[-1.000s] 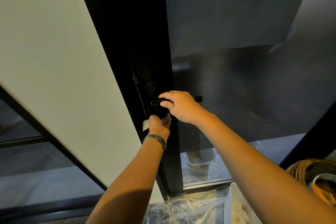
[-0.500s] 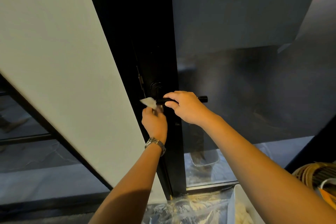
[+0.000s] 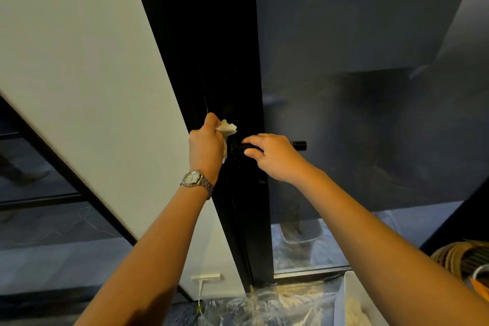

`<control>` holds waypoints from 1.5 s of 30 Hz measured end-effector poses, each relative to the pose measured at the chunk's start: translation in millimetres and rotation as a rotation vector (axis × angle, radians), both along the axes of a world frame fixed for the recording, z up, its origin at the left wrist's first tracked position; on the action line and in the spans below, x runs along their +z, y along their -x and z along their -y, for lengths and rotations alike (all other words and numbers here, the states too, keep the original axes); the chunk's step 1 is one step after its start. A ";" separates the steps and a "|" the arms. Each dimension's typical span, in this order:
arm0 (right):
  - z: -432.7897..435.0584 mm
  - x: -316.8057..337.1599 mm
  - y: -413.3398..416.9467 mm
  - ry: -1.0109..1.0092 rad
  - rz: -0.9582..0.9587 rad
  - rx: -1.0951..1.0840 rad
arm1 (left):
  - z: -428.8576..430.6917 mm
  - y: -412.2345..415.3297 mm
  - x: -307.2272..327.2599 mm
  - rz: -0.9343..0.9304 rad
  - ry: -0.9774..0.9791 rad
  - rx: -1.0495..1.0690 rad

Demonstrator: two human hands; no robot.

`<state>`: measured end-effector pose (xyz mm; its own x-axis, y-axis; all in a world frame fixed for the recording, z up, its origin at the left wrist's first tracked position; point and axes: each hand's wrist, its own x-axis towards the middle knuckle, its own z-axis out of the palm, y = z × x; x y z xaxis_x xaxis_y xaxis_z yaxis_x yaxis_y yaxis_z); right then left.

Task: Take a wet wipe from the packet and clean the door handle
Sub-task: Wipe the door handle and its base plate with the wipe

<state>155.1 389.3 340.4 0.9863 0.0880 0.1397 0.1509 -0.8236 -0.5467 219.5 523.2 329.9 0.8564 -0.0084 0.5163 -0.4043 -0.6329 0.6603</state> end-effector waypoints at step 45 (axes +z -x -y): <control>1.8 -4.3 -3.6 -0.004 0.011 0.014 | 3.1 2.6 16.1 0.110 -0.227 -0.086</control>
<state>158.7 387.5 336.0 0.9834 0.1010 0.1506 0.1681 -0.8194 -0.5481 217.0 520.1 346.0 0.7863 -0.2051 0.5828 -0.5244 -0.7203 0.4541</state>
